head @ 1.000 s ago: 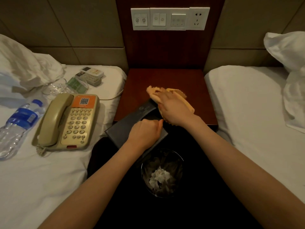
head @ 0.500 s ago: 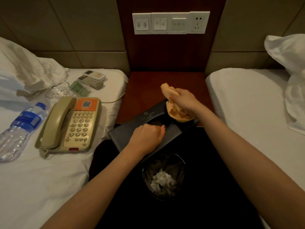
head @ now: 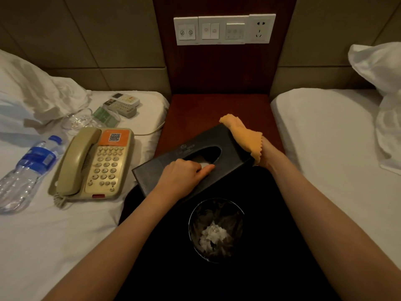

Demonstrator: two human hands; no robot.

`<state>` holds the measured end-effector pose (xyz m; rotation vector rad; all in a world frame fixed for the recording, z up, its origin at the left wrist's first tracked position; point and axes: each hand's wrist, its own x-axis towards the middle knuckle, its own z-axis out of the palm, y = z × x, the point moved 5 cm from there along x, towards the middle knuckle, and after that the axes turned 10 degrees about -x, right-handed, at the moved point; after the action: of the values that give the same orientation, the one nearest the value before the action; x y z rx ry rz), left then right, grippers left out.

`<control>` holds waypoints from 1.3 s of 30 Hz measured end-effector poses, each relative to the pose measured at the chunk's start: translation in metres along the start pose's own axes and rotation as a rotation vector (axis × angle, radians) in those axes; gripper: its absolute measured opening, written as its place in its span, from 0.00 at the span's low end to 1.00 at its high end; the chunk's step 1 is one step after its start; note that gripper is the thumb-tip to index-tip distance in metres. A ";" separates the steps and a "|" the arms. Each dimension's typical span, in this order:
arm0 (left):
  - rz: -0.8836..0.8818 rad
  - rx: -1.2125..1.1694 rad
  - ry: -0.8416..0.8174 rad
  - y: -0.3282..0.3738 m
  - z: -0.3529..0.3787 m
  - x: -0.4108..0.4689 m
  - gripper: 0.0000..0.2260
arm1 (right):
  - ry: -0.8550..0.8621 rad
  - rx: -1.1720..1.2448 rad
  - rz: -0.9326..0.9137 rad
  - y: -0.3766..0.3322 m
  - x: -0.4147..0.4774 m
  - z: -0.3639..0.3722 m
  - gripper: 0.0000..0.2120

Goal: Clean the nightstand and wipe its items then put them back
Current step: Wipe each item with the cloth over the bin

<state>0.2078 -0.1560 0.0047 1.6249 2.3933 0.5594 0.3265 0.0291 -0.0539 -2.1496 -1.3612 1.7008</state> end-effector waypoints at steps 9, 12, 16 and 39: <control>-0.096 -0.066 0.032 -0.009 -0.006 0.003 0.26 | -0.373 0.524 -0.352 0.009 -0.039 0.009 0.11; -0.114 -0.173 0.048 -0.003 -0.008 0.004 0.27 | -0.336 0.709 -0.323 0.011 -0.035 0.024 0.08; -0.176 -0.185 0.054 0.005 -0.008 0.004 0.27 | -0.092 0.826 -0.431 0.011 -0.044 0.032 0.11; -0.366 -0.290 0.101 0.023 0.009 0.021 0.18 | -0.254 0.043 -0.790 0.002 -0.075 0.063 0.25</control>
<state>0.2231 -0.1274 0.0070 1.0337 2.4554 0.8807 0.2772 -0.0493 -0.0229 -1.1180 -1.8608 1.6358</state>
